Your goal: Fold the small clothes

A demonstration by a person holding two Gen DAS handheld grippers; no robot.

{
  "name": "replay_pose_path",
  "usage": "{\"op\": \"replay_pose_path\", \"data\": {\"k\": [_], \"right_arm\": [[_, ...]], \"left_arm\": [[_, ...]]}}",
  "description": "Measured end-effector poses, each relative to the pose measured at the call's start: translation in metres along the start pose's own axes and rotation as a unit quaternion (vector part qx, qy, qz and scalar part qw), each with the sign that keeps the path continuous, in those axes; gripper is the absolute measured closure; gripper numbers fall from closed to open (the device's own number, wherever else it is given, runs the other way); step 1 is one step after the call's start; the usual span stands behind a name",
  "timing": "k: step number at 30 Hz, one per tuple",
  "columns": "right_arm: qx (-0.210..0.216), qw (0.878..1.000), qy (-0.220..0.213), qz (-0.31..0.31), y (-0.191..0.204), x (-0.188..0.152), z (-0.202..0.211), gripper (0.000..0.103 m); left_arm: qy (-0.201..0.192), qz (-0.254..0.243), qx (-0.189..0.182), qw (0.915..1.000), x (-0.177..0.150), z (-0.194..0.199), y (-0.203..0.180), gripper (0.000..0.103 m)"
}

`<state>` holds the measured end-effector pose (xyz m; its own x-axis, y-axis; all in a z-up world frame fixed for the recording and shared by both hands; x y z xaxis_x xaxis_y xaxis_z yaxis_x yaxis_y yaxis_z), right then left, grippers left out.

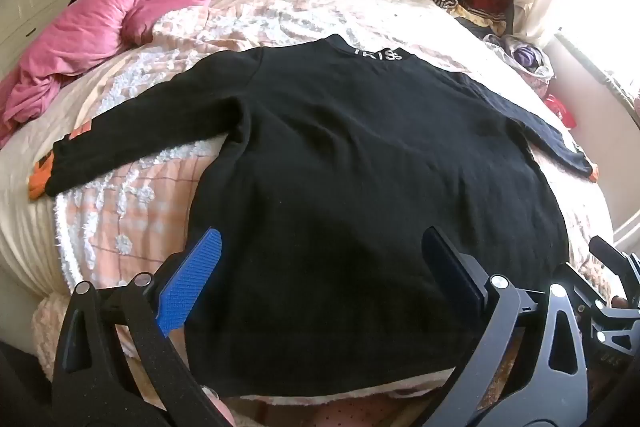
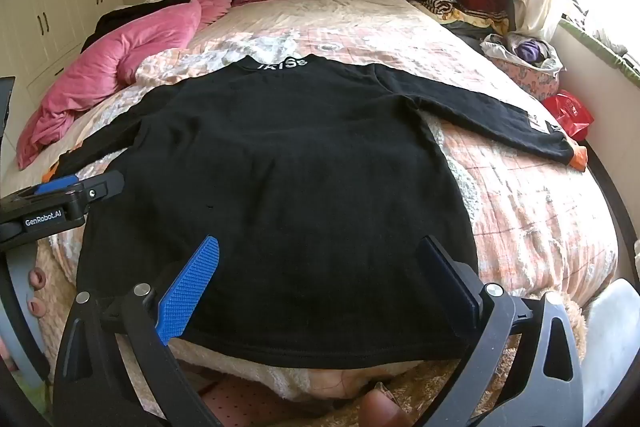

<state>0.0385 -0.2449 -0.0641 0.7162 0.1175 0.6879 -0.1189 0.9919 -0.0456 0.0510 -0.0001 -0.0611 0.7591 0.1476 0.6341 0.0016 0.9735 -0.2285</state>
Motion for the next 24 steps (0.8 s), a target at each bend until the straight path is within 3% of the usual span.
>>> {"op": "replay_pose_path", "data": {"k": [24], "right_arm": [[0.000, 1.000, 0.002, 0.000, 0.0006, -0.0012, -0.0004, 0.004]], "left_arm": [[0.000, -0.002, 0.003, 1.0000, 0.0018, 0.0000, -0.0030, 0.009]]}}
Point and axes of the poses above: each gripper's, at about its wrist camera, not at the fingertips, and z roughly against the way its jaws point, y to its left, x to its top, the point moved 8 cm from there along -z, roughly the way its jaws point, and after that the axes turned 10 degrees about -x, right-handed, at the moved point
